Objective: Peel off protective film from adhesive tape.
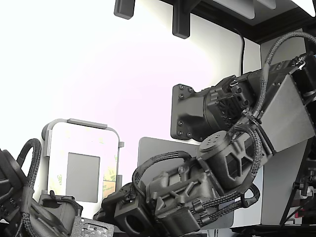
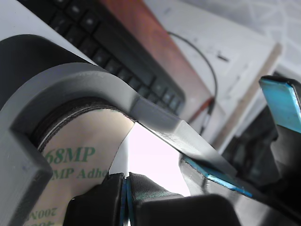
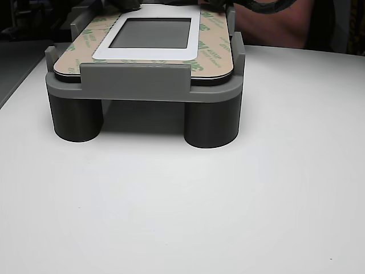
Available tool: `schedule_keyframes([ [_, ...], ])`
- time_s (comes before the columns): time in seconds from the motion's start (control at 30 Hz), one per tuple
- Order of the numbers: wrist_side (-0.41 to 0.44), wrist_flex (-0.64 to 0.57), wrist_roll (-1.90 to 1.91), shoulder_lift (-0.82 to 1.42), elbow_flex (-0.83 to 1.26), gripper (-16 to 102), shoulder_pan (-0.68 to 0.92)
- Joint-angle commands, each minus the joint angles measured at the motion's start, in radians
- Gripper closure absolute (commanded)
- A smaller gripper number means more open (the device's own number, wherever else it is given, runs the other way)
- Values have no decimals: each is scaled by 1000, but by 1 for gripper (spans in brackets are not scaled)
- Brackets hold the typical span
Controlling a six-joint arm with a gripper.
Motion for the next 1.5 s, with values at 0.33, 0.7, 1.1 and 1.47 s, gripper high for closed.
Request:
schedule_keyframes([
  [0.33,-5,3,5,0,-52,95,8],
  [0.7,0,18,3,-2,-63,95,9],
  [1.1,3,37,2,0,-74,95,9],
  [1.47,3,-2,-23,15,-34,96,0],
])
